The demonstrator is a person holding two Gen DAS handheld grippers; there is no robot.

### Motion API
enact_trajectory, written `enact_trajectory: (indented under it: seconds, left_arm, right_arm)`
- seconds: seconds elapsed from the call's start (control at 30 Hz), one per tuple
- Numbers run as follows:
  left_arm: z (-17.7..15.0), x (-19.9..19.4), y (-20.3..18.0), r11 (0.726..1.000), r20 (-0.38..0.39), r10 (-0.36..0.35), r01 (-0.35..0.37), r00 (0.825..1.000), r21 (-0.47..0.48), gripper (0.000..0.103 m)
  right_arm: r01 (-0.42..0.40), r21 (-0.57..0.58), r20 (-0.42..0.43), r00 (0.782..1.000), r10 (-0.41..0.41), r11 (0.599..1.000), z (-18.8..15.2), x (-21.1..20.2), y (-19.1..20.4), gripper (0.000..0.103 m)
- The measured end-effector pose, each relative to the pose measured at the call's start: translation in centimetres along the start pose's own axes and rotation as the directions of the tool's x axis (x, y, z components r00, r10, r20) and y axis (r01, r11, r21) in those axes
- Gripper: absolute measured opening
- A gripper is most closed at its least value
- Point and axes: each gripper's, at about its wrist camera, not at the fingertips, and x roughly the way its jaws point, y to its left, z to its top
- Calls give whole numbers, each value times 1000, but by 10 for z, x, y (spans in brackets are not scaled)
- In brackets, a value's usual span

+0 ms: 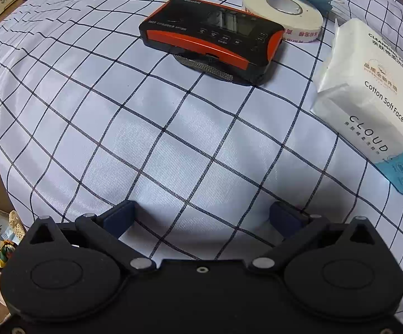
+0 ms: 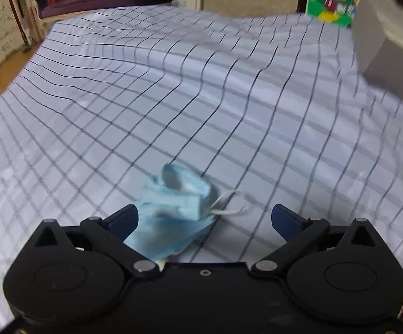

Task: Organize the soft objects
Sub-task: 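Grasp the blue face mask with the right tool, then grasp the white tape roll with the left tool while the right tool holds the mask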

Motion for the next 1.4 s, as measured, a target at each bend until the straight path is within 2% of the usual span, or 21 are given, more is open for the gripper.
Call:
enact_trajectory:
  seconds: [0.07, 0.13, 0.37, 0.47, 0.5, 0.53, 0.7, 0.83, 1.03, 1.1, 1.17, 1.27, 1.3, 1.37, 1.4]
  left_arm:
    - [0, 0, 1, 1000, 0, -2, 2, 1000, 1, 101]
    - [-1, 0, 1, 1000, 1, -2, 2, 1000, 2, 101]
    - [-1, 0, 1, 1000, 4, -2, 2, 1000, 3, 101]
    - [-1, 0, 1, 1000, 6, -1, 1, 1000, 3, 101]
    - [-1, 0, 1, 1000, 6, 0, 0, 1000, 2, 101]
    - [-1, 0, 1, 1000, 7, 0, 0, 1000, 1, 101]
    - [-3, -1, 1, 1000, 12, -1, 1, 1000, 4, 101]
    - [-2, -1, 1, 1000, 8, -3, 3, 1000, 4, 101]
    - [1, -1, 2, 1000, -2, -7, 7, 1000, 2, 101]
    - [3, -1, 3, 1000, -6, -11, 11, 1000, 1, 101]
    - [5, -3, 5, 1000, -7, -14, 14, 1000, -1, 101]
    - [8, -7, 7, 1000, -5, -25, 25, 1000, 17, 100]
    - [10, -10, 7, 1000, 4, -22, 22, 1000, 21, 95]
    - [18, -21, 6, 1000, 33, 13, -14, 999, 25, 91]
    - [24, -28, 6, 999, 49, 24, -25, 999, 24, 91]
  right_arm:
    - [-43, 54, -23, 999, 45, 998, 2, 7, 1, 102]
    - [-49, 100, -41, 998, 54, 994, 5, 19, 7, 102]
    - [38, 186, -125, 992, -15, 982, 6, 63, 28, 101]
    - [102, 168, -125, 989, -82, 980, -2, 67, 31, 89]
    - [107, 165, -115, 989, -89, 980, -3, 63, 30, 80]
    - [108, 168, -104, 990, -91, 980, -6, 59, 28, 70]
    - [52, 253, -69, 997, -36, 966, -12, 39, 2, 50]
    - [26, 319, -6, 1000, -26, 947, -25, 11, -20, 51]
    - [-41, 443, 98, 995, -3, 896, -74, -34, -51, 56]
    - [-47, 480, 106, 994, -5, 876, -88, -40, -58, 56]
    - [-53, 472, 109, 994, 1, 880, -92, -44, -61, 56]
    - [-6, 514, 154, 984, -85, 858, -99, -51, -71, 56]
    - [29, 517, 162, 978, -131, 856, -102, -51, -77, 56]
    - [104, 509, 158, 965, -211, 854, -108, -47, -85, 56]
    - [125, 504, 147, 963, -227, 855, -109, -42, -87, 56]
